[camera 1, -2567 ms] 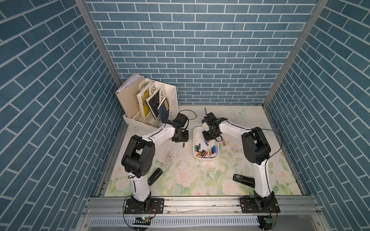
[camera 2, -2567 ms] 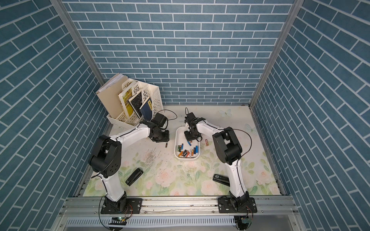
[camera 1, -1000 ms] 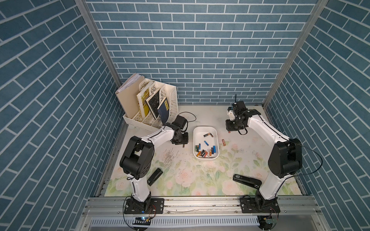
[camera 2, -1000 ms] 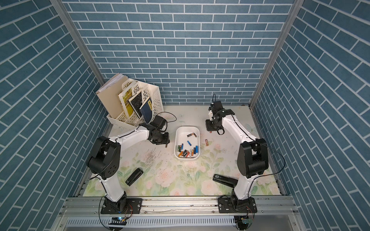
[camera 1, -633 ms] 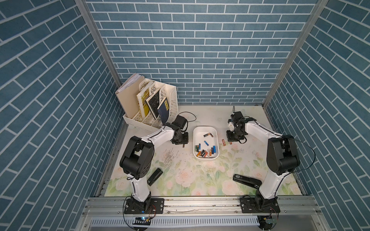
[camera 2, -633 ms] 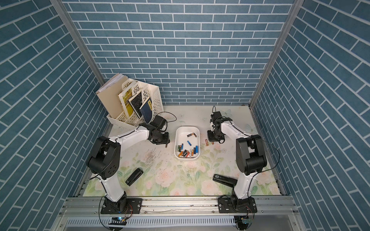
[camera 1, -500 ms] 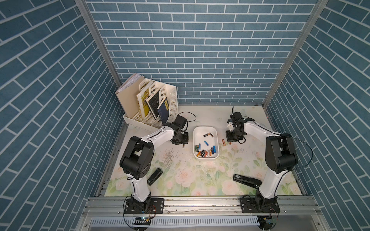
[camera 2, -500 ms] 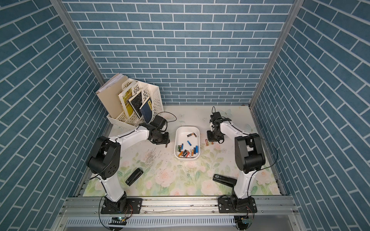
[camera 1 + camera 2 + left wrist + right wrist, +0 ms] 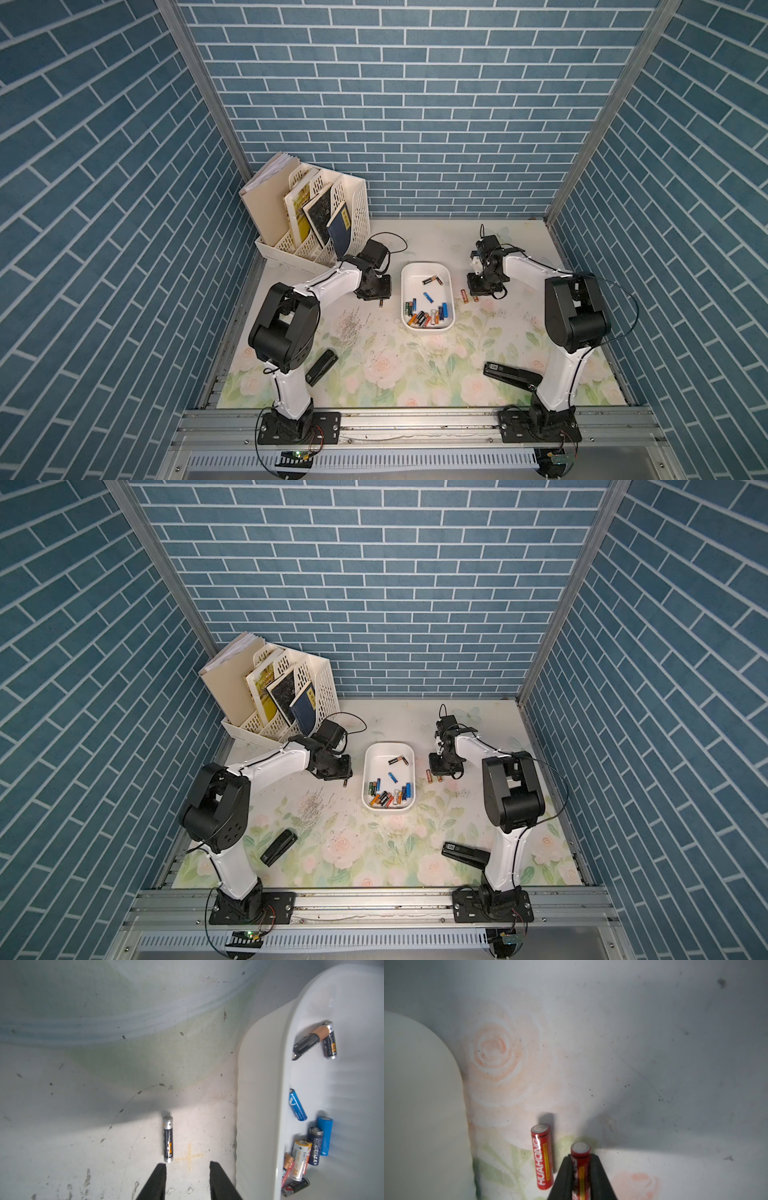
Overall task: Take the batteries out of the storage box
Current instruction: Place the battery at the center of the board.
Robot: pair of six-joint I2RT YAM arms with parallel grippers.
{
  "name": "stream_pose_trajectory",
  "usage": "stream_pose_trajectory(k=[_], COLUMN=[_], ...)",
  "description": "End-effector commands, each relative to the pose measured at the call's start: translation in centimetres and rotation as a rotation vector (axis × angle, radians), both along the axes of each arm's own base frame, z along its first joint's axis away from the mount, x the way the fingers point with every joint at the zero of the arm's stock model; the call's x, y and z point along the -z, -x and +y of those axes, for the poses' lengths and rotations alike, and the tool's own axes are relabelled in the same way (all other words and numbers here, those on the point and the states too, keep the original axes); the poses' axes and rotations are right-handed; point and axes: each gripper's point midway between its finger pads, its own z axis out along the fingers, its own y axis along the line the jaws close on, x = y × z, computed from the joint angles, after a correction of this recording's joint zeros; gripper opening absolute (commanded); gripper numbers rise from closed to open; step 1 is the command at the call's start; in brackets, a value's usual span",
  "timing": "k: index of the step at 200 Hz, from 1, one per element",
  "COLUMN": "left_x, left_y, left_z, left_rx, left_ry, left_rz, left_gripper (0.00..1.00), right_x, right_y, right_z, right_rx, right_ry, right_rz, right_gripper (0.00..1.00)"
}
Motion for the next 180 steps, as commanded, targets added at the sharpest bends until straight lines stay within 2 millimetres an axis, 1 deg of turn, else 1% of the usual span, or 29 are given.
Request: stream_pose_trajectory(k=[1,67,90,180], left_x=[-0.1,0.0,0.0,-0.2], left_y=[0.2,0.2,0.2,0.1], left_z=[0.2,0.2,0.2,0.2], left_rx=[-0.001,0.000,0.000,-0.001], left_ry=[-0.002,-0.006,-0.006,-0.006], left_rz=[0.006,0.008,0.010,0.007], left_gripper=[0.40,0.40,0.40,0.40], right_x=[0.7,1.6,1.7,1.4], right_y=[-0.2,-0.3,-0.2,-0.3], right_z=[0.0,0.0,-0.1,0.0], right_rx=[-0.029,-0.027,-0.026,-0.027], right_ry=[0.000,0.005,0.008,0.006], right_rz=[0.008,0.021,0.025,0.019], right_gripper=[0.13,0.13,0.15,0.20])
